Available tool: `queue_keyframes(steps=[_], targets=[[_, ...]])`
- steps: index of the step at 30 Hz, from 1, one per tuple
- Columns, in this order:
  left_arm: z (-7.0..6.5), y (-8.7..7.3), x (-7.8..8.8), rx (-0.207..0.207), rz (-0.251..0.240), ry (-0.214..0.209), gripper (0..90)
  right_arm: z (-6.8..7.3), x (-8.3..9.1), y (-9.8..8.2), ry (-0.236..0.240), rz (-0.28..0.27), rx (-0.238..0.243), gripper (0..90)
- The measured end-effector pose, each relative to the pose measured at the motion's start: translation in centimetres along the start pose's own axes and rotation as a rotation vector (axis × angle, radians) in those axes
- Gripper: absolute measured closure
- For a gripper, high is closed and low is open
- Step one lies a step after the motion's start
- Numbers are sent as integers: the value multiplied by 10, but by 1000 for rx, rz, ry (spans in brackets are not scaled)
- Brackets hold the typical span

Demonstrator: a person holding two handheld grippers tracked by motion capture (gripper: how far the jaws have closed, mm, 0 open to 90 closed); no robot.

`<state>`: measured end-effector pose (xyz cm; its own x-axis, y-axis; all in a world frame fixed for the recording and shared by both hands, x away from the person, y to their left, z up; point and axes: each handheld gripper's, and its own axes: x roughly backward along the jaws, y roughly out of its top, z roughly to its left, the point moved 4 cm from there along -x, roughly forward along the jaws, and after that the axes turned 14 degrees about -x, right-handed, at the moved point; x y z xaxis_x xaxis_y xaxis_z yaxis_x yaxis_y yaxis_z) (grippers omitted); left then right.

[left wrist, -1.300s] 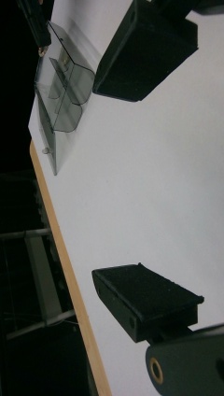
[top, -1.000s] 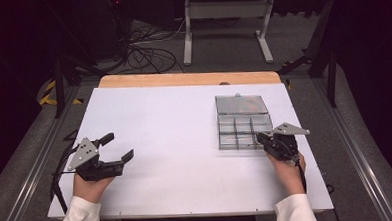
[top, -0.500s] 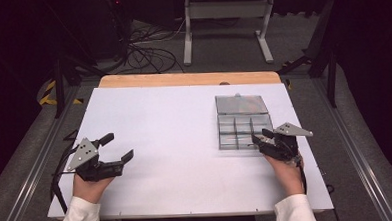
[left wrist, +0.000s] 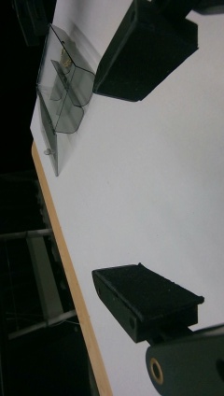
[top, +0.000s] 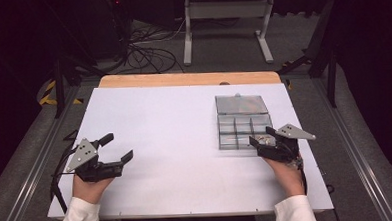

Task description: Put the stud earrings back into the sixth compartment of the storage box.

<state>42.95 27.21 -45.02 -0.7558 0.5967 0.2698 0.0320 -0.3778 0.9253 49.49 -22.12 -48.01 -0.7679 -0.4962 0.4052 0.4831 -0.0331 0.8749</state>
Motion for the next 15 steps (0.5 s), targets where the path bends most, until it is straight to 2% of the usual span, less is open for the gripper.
queue_keyframes(steps=[9, 15], targets=[[0, 0, 1, 0, -1, 1, 117, 2, 7, 2, 22, -43, 13, 108], [0, 0, 2, -2, -3, 3, 116, 3, 10, 3, 18, -60, 17, 59]])
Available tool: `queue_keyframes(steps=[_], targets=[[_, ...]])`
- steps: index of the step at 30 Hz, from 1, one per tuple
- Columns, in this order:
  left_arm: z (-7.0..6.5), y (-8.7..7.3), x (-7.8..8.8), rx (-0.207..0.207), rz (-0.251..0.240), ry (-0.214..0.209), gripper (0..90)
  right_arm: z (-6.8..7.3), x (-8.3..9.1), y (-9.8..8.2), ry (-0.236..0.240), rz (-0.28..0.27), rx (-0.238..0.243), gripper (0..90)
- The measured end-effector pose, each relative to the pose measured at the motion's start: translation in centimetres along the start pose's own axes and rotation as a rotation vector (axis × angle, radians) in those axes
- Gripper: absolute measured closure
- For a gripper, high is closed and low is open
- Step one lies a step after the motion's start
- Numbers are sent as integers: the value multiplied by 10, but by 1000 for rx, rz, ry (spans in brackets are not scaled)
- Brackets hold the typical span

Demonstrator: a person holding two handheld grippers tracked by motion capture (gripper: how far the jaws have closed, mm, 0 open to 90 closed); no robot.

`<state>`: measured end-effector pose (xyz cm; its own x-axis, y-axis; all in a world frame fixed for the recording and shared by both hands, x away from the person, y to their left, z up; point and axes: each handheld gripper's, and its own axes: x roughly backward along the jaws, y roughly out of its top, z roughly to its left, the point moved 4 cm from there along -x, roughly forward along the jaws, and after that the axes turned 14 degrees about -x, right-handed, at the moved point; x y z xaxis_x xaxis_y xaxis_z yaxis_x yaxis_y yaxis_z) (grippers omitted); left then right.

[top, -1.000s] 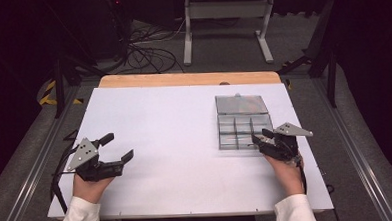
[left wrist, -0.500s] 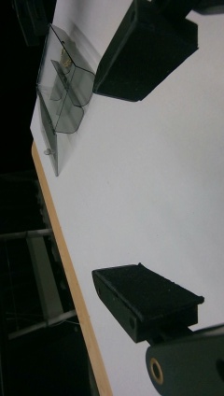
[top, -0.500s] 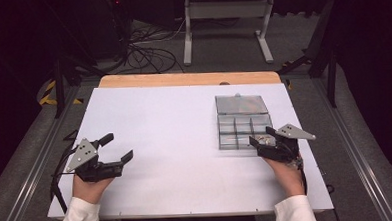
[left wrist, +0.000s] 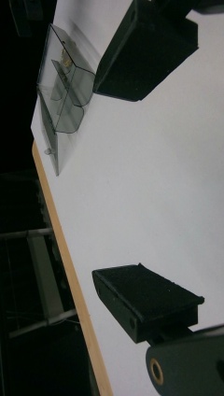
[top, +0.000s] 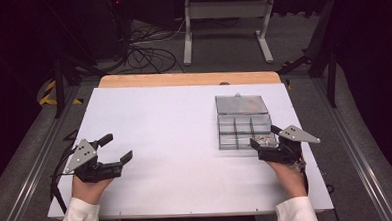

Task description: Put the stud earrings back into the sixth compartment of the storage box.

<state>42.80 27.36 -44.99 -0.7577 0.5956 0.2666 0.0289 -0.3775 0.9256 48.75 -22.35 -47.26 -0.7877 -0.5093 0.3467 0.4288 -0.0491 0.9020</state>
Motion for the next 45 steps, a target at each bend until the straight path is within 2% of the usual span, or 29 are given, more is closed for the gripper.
queue_keyframes(steps=[10, 13, 24, 41, 45], targets=[[0, -1, 2, 1, 2, -1, 113, -3, 10, 3, -11, -42, -5, 5], [0, 0, 2, 8, -6, 3, 111, -6, 14, 3, -15, -54, -11, 3], [1, -1, 4, -6, 0, 8, 110, -7, 24, 4, -14, -86, -19, 0], [3, -3, 6, 4, -3, 10, 103, -16, 41, 5, -28, -118, -35, 0], [4, -3, 6, 3, -7, 13, 103, -17, 41, 4, -28, -111, -37, 0]])
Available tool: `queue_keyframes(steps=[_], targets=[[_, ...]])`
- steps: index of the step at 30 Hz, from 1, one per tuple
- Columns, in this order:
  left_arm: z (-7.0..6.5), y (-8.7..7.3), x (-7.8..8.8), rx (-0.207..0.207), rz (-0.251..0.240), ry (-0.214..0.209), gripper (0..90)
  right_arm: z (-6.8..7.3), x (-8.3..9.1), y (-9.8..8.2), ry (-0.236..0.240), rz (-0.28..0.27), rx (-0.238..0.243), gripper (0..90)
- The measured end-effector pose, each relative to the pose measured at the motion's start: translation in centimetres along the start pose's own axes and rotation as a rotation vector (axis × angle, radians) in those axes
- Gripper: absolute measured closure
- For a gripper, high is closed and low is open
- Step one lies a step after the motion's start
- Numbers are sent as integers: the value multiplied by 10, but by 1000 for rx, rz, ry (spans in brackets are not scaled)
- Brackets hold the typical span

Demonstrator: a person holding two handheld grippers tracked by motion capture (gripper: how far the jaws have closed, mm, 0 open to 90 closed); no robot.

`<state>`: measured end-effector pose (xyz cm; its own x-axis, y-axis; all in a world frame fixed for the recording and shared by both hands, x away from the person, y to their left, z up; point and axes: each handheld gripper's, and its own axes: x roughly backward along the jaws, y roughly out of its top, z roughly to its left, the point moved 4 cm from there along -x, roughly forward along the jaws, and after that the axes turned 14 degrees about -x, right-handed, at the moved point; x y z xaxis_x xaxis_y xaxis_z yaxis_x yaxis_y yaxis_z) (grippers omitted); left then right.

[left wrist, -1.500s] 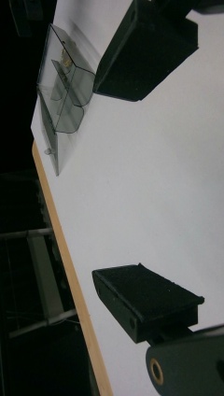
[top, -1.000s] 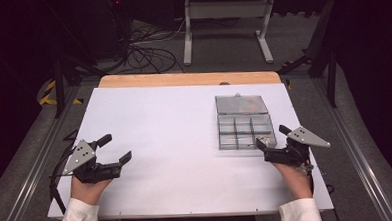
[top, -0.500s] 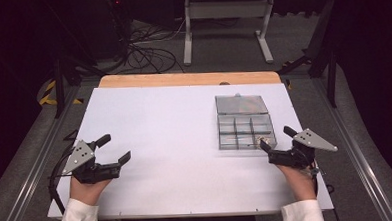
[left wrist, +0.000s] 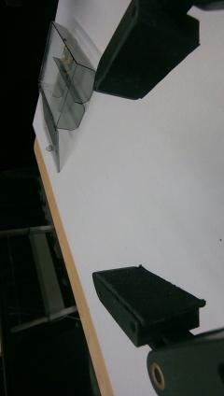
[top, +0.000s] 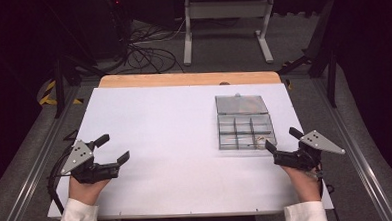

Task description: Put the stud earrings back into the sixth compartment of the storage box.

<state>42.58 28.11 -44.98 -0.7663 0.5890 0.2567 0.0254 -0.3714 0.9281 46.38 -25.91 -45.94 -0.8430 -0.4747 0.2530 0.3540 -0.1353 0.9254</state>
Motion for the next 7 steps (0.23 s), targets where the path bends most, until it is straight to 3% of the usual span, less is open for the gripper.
queue_keyframes(steps=[7], targets=[[0, -3, -2, -1, 23, -14, 103, -2, 0, -1, -9, 10, 5, 0]])
